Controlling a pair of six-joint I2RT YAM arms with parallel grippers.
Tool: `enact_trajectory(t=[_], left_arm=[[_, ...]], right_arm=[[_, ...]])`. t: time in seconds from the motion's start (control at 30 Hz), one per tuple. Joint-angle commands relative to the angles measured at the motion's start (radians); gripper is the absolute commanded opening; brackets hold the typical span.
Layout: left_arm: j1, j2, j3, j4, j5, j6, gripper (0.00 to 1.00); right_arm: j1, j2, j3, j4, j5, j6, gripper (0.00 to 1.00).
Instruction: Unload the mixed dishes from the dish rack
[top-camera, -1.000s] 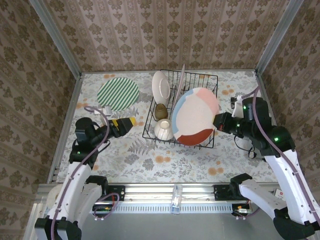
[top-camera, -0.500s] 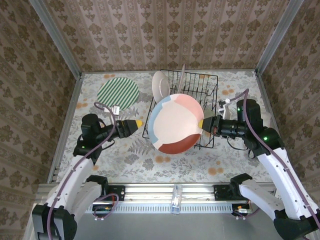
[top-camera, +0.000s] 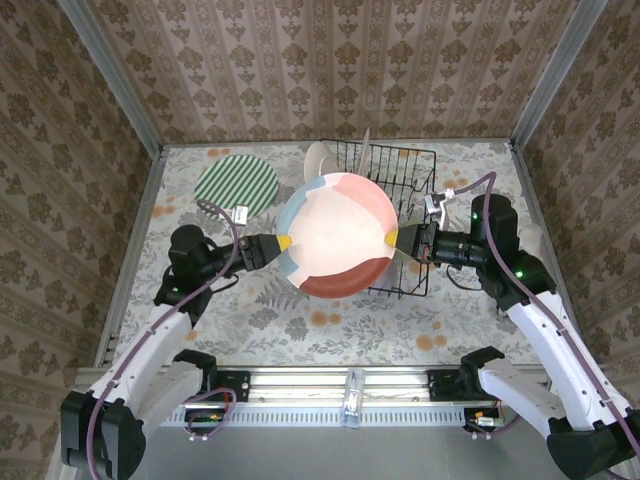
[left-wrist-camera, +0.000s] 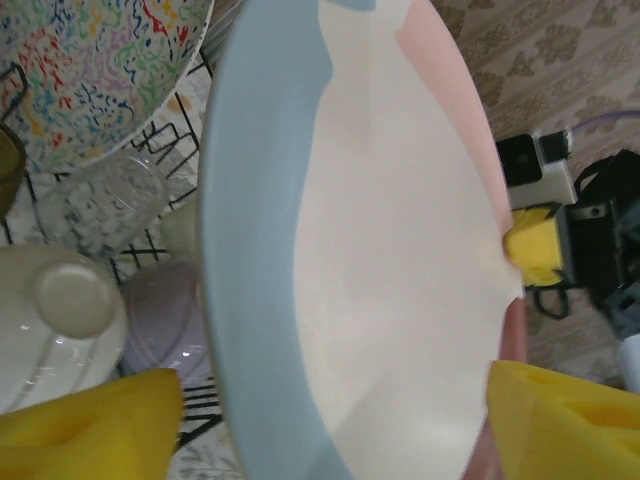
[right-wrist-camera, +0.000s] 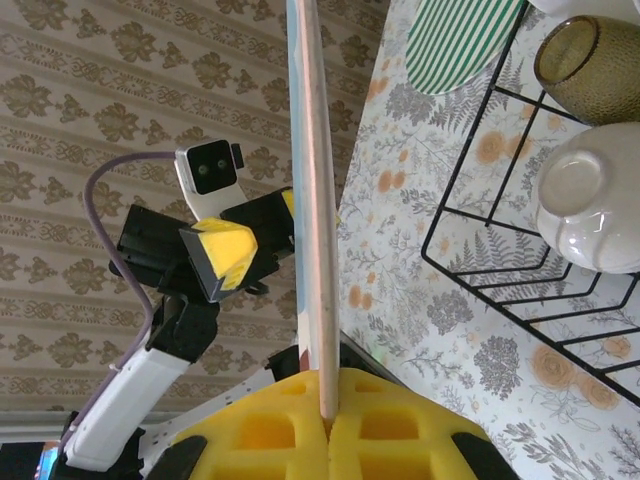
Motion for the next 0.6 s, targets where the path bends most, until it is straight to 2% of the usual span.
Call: enact_trajectory(t=[0.0,0.2,0.37,0.5,0.53,0.57], left_arm=[[-0.014,0.004,-0.007,0.093,0.012,-0.056,0.53],[-0.027,0.014,-0.02,0.122,-0.009,-0.102,0.3],[-0.03,0.006,-0.021,0.131,-0.049,-0.14,0.0],[-0.029,0.0,-0.02,0.141,-0.105,-0.178,0.0],[-0.03,-0.002,-0.019,0.149,-0.112,-0.186,0.0],[-0.03,-0.004,-0.016,0.154,-0.121,-0.191,0.0]], right_arm=[[-0.002,-0.017,-0.019,0.119,-0.045,0.037,0.0],[-0.003,-0.016,-0.055,0.207,-0.04,0.08,0.0],[-0.002,0.006,-0.063,0.253,-0.046,0.089,0.0],[-0.003,0.025,-0.062,0.306,-0.044,0.104,0.0],[-0.002,0.029,-0.062,0.31,-0.038,0.104,0.05],[-0.002,0.033,-0.065,0.315,-0.03,0.104,0.18]])
